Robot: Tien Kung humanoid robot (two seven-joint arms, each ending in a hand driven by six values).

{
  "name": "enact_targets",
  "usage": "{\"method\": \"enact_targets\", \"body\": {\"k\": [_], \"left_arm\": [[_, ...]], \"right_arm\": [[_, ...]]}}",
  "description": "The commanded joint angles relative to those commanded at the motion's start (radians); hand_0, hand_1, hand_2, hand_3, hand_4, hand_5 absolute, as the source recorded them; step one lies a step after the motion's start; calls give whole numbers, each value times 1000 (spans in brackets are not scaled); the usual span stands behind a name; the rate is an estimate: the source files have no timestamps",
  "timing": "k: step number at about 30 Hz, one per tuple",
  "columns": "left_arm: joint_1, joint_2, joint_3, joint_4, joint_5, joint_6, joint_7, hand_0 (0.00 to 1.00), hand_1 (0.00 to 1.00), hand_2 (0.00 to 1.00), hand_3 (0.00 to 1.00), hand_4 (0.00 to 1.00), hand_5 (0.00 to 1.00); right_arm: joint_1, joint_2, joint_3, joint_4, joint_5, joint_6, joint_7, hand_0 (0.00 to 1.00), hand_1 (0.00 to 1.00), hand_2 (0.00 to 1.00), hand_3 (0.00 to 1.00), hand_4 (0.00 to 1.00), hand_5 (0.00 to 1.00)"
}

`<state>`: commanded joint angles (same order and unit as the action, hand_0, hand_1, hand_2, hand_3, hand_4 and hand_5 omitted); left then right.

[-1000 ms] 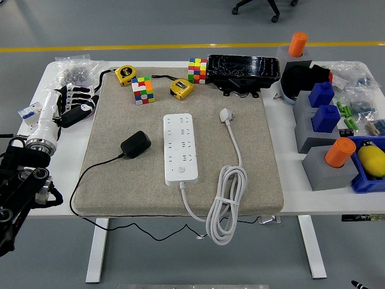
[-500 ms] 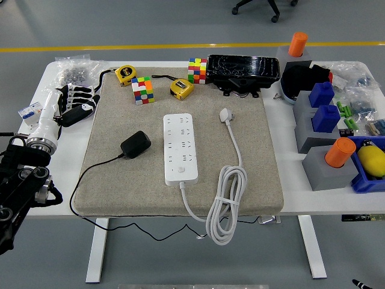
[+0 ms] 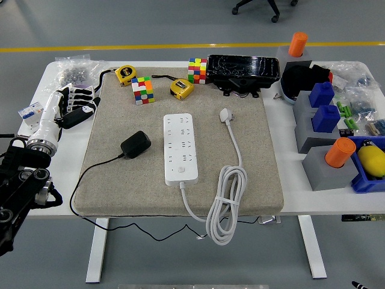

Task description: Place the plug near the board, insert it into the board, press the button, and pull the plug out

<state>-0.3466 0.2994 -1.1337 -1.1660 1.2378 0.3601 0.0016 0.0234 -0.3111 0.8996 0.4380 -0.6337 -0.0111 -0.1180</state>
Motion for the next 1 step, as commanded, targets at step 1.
{"method": "enact_targets", "body": {"k": [1], "left_arm": [[1, -1, -1, 0, 0, 0, 0, 615, 614, 603, 570, 765, 285]], "right_arm": [[-1, 0, 1, 0, -1, 0, 0, 674, 684, 689, 592, 929, 525]]}}
